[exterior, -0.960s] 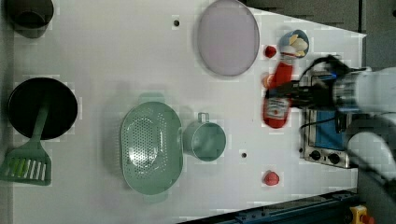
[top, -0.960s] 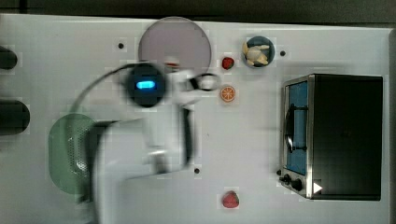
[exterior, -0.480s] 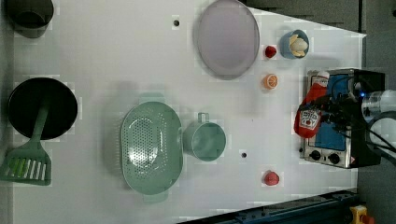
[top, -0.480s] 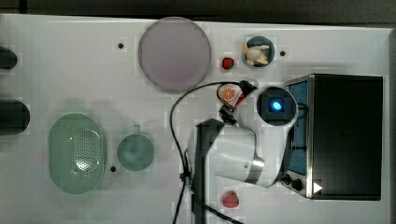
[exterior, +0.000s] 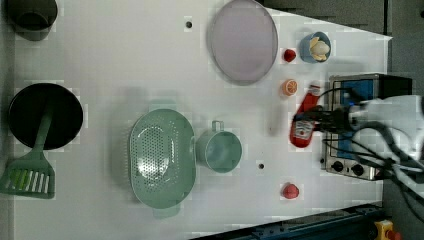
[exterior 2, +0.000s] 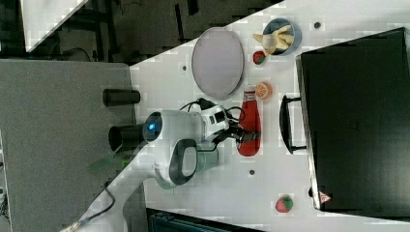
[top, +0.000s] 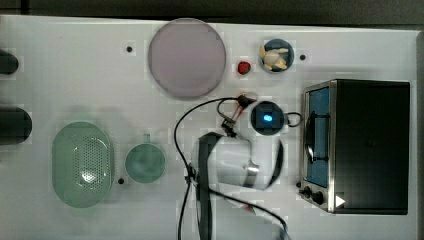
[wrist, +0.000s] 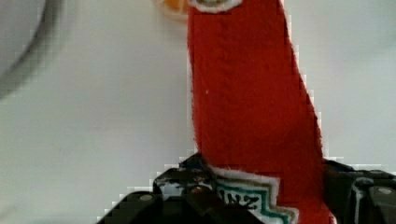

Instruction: Pick ketchup from strainer and place it on the table

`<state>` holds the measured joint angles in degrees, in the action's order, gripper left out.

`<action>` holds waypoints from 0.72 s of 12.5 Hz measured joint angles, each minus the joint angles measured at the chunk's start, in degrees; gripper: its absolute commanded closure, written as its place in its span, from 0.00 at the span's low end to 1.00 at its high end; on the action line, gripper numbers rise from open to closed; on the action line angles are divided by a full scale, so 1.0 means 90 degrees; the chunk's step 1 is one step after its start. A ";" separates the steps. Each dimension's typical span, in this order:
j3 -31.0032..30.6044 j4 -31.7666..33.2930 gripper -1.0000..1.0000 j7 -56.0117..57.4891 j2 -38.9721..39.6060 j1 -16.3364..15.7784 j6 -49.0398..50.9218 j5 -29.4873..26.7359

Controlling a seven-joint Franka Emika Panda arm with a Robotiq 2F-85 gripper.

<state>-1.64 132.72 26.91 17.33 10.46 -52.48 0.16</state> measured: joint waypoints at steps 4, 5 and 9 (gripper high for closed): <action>-0.0185 0.0099 0.14 0.0009 0.0846 -0.0295 -0.0438 -0.0090; -0.0182 0.0162 0.03 0.0011 0.0859 -0.0341 -0.0426 -0.0084; -0.0192 0.0236 0.00 0.0011 0.0322 -0.0333 -0.0081 -0.0051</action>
<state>-3.37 134.85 27.01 20.23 7.46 -53.21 -0.30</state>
